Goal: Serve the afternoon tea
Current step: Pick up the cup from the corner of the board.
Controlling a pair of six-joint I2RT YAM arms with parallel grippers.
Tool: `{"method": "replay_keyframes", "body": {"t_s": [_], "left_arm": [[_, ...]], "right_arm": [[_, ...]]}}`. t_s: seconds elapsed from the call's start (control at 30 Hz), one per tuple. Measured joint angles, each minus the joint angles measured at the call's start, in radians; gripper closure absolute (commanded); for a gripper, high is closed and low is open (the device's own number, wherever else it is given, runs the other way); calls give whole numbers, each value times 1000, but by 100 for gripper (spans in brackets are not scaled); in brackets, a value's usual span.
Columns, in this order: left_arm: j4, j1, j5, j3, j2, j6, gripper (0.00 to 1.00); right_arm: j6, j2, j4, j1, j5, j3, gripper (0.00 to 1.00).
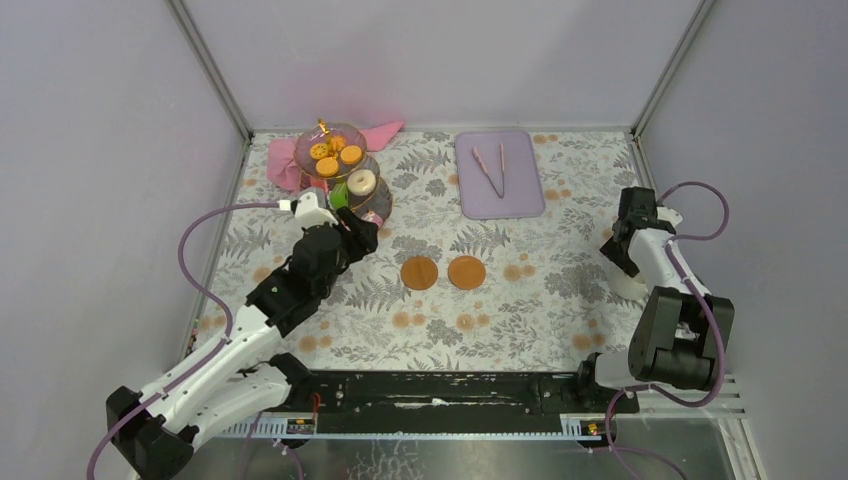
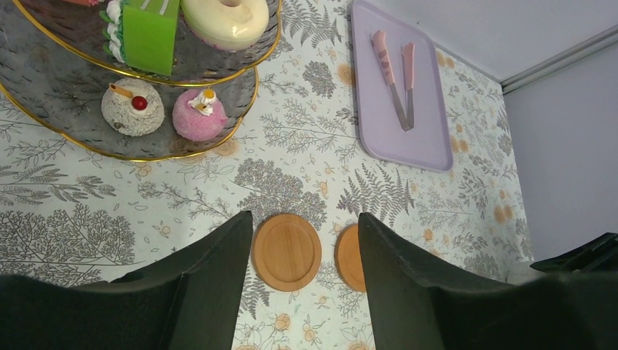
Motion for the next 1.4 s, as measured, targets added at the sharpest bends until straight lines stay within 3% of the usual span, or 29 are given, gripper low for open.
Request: {"method": "replay_keyframes", "body": {"t_s": [0.8, 1.07, 1.4], "left_arm": [[16, 0, -2, -25, -32, 0, 38], [15, 0, -11, -25, -36, 0, 38], [8, 0, -27, -25, -36, 1, 38]], "right_arm": [[4, 48, -8, -5, -37, -4, 99], [-4, -10, -18, 21, -64, -4, 100], [-43, -23, -79, 325, -17, 119, 100]]}}
